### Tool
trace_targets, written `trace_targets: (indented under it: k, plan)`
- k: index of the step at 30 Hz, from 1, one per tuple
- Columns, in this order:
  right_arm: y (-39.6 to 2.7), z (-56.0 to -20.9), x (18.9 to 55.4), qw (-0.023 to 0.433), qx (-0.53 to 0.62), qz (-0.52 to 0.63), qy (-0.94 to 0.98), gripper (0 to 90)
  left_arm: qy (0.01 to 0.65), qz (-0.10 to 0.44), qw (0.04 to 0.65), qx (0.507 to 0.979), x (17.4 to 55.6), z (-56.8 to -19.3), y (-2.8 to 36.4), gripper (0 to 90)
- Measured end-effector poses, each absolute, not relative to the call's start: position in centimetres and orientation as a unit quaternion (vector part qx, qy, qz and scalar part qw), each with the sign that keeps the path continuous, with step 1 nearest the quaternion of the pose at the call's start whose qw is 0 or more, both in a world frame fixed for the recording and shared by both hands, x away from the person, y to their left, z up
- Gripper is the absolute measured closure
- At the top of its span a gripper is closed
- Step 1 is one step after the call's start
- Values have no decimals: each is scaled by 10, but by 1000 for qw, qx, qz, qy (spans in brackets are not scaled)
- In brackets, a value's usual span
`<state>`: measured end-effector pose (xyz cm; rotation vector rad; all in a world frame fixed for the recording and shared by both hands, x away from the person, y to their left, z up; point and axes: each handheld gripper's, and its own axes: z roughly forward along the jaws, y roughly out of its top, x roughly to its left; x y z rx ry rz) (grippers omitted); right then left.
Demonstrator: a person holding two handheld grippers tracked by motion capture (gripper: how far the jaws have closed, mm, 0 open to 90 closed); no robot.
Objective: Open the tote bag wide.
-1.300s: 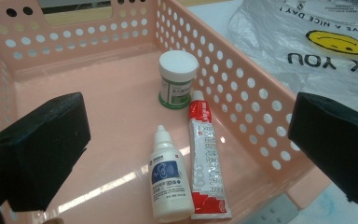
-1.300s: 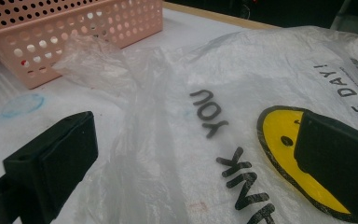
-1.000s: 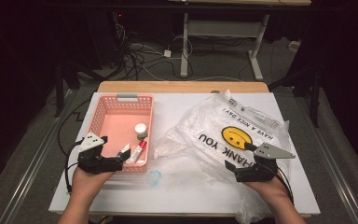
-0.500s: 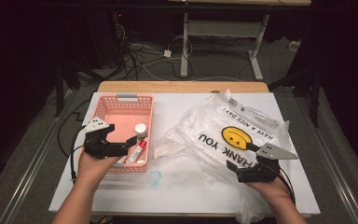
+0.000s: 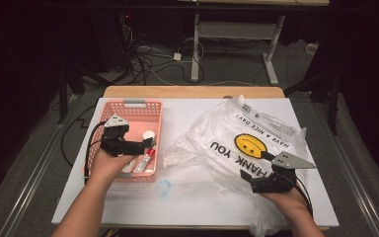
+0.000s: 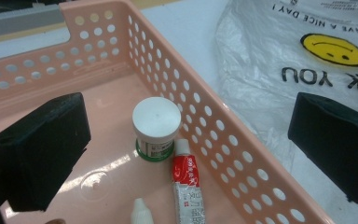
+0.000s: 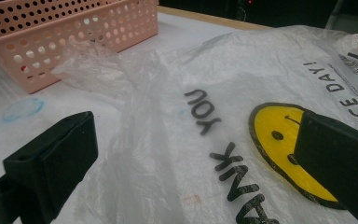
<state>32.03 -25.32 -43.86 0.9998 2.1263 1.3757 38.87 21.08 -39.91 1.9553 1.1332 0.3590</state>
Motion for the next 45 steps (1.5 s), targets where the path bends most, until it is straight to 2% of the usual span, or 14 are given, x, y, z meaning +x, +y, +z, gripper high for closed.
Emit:
trace_targets:
  k: [30,36,38,40,45]
  plan:
    - [-248,-438,327,205,363,497,761,0,474,77,284,830,423,-419,198,3]
    - [-249,-435,321,209,355,499,763,0,473,66,255,841,425,-421,195,82]
    - [-251,-434,320,210,357,502,759,0,470,58,248,845,426,-421,193,139]
    - [-252,-432,319,212,356,504,758,0,466,54,228,853,428,-421,189,151]
    - [-254,-431,321,215,358,504,756,0,455,27,191,869,431,-426,184,245]
